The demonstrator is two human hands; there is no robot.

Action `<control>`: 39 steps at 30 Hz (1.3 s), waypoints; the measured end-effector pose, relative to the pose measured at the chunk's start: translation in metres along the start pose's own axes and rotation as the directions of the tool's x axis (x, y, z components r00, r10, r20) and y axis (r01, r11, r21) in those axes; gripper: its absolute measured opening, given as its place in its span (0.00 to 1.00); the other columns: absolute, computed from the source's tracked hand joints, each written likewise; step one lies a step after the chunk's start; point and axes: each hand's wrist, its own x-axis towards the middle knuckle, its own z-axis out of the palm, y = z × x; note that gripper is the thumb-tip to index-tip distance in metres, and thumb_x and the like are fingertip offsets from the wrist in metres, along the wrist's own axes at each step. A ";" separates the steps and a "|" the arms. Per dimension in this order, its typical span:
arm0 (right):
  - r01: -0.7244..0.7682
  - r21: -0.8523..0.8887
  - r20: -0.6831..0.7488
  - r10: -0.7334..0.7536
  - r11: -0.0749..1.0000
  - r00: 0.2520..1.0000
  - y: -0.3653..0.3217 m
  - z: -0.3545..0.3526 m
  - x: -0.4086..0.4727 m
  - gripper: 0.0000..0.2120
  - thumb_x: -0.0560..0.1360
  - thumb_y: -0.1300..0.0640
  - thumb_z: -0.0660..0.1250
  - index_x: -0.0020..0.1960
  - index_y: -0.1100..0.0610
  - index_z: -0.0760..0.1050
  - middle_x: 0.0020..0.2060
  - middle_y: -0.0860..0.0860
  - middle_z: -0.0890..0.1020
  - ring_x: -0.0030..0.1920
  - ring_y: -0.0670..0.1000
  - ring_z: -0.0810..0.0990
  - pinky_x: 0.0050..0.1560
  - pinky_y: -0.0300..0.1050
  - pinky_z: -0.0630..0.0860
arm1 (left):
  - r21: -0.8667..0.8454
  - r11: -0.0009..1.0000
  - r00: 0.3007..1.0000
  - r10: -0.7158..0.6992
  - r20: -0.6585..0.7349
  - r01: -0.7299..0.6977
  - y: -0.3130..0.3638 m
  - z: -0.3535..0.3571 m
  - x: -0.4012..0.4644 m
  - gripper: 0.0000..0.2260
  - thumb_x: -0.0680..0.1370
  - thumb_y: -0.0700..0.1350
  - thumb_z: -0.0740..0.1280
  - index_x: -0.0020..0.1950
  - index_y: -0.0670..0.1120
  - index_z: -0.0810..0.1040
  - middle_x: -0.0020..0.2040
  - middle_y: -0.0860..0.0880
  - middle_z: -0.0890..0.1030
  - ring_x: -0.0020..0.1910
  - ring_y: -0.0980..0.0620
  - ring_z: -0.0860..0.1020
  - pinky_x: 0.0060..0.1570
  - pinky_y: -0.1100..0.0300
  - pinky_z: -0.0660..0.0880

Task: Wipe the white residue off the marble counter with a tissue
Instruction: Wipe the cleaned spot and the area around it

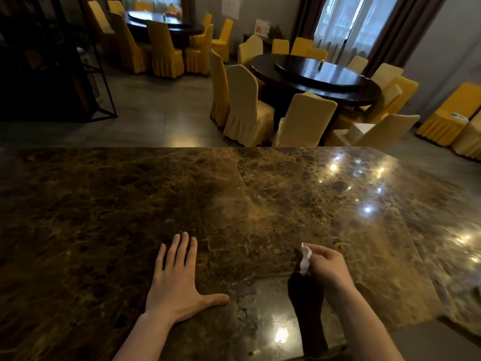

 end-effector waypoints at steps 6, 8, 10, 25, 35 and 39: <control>0.320 -0.731 0.020 -0.449 0.603 0.893 0.013 0.000 -0.011 0.14 0.76 0.65 0.66 0.55 0.53 0.85 0.45 0.51 0.77 0.47 0.57 0.80 0.47 0.49 0.76 | -0.007 1.000 1.000 0.003 -0.009 -0.003 0.001 -0.001 -0.001 0.71 0.53 0.93 0.44 0.82 0.50 0.29 0.82 0.49 0.27 0.80 0.50 0.25 0.83 0.42 0.33; 0.430 -0.733 0.133 -0.509 0.527 0.851 0.015 0.009 -0.016 0.14 0.77 0.66 0.66 0.59 0.56 0.83 0.45 0.50 0.75 0.47 0.55 0.77 0.48 0.50 0.76 | -0.005 1.000 1.000 0.001 -0.008 -0.001 0.001 -0.002 -0.001 0.71 0.53 0.93 0.44 0.81 0.50 0.29 0.82 0.49 0.27 0.80 0.50 0.25 0.83 0.42 0.33; 0.539 -0.722 0.256 -0.557 0.433 0.790 0.018 0.018 -0.020 0.13 0.78 0.64 0.66 0.60 0.57 0.82 0.46 0.50 0.72 0.46 0.54 0.75 0.46 0.48 0.75 | -0.009 1.000 1.000 -0.002 -0.003 0.002 0.001 -0.002 -0.001 0.71 0.53 0.93 0.44 0.81 0.50 0.28 0.82 0.49 0.27 0.80 0.50 0.25 0.83 0.42 0.33; 0.540 -0.740 0.212 -0.623 0.401 0.753 0.013 0.056 -0.048 0.07 0.74 0.64 0.68 0.48 0.56 0.82 0.43 0.49 0.77 0.45 0.51 0.73 0.41 0.40 0.68 | 0.008 1.000 1.000 0.005 0.026 -0.005 0.002 -0.006 -0.002 0.71 0.53 0.93 0.43 0.83 0.49 0.30 0.83 0.48 0.28 0.81 0.49 0.26 0.83 0.41 0.34; 0.549 -0.736 0.266 -0.576 0.397 0.773 0.005 0.049 -0.053 0.10 0.80 0.59 0.63 0.54 0.53 0.82 0.50 0.49 0.75 0.50 0.49 0.73 0.47 0.41 0.73 | -0.010 1.000 1.000 0.017 0.007 -0.017 0.001 -0.001 -0.001 0.71 0.54 0.93 0.45 0.82 0.49 0.30 0.83 0.48 0.29 0.81 0.49 0.26 0.83 0.41 0.34; 0.636 -0.673 0.377 -0.564 0.379 0.735 0.001 0.089 -0.081 0.07 0.78 0.58 0.66 0.54 0.53 0.81 0.50 0.48 0.77 0.51 0.48 0.73 0.48 0.40 0.73 | 0.020 1.000 0.999 0.010 0.038 -0.011 0.001 -0.001 0.000 0.72 0.53 0.93 0.42 0.82 0.48 0.29 0.83 0.47 0.28 0.81 0.48 0.26 0.83 0.40 0.35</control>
